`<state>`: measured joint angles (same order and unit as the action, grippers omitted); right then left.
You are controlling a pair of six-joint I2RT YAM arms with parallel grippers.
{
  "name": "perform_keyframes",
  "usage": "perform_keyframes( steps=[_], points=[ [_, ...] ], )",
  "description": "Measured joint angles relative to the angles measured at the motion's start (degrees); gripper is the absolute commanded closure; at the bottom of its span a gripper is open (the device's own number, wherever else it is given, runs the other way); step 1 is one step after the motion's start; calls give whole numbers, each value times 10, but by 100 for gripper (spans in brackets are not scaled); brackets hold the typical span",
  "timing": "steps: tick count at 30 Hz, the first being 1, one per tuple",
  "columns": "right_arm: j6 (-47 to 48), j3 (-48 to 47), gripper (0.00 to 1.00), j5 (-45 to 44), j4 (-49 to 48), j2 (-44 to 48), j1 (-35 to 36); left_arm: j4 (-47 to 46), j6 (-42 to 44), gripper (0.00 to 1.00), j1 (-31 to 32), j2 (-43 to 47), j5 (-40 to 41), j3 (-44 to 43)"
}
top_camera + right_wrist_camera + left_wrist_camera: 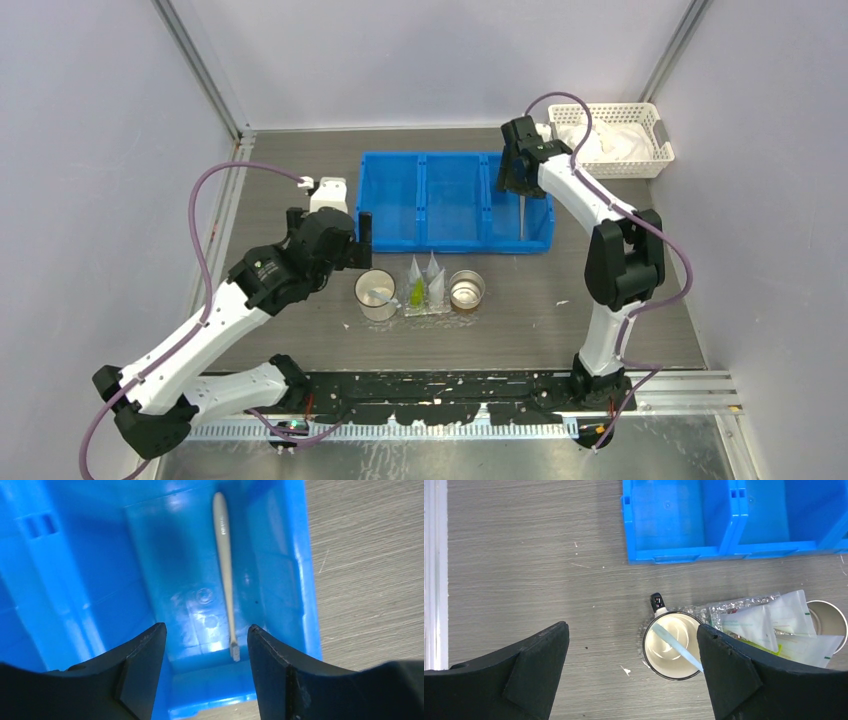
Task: Prepare toiletry sets of a toothbrush and toothpaste on the tray
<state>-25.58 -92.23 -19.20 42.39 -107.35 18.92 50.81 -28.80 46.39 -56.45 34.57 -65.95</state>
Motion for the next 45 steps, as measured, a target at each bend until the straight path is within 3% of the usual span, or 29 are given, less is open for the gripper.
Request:
perform_keyframes(
  steps=[3,7,31,34,37,45],
  points=[
    [1,11,35,0,-11,-14,-17,-5,6,0,-4,0,-12,2],
    [2,21,44,2,-15,-32,-31,-7,8,0,-8,0,-22,3],
    [-4,40,58,2,-52,-119,-29,-13,8,0,-8,32,-29,21],
    [-7,40,73,7,-55,-120,-29,-13,8,0,-8,37,-28,21],
    [-10,39,81,13,-60,-122,-28,-13,8,0,-8,43,-27,21],
    [-13,39,90,26,-64,-122,-29,-13,7,0,-10,47,-27,21]
  ],
)
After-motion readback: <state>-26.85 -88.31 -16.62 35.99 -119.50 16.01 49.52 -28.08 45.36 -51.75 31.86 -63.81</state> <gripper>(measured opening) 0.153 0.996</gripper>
